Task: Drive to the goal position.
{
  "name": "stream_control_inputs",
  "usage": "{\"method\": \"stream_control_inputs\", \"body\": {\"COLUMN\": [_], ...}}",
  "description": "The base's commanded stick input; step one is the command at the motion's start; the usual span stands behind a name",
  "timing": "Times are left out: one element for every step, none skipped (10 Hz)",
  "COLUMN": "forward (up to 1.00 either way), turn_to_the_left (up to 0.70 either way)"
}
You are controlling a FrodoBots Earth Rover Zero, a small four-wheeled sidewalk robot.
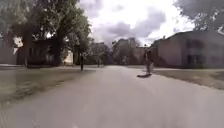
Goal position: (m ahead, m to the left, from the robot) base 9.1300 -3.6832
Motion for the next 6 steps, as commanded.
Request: {"method": "stream_control_inputs", "body": {"forward": [0.85, 0.85, 0.85, 0.85, 0.85, 0.85], "turn_to_the_left": [0.0, 0.0, 0.0, 0.0, 0.0, 0.0]}}
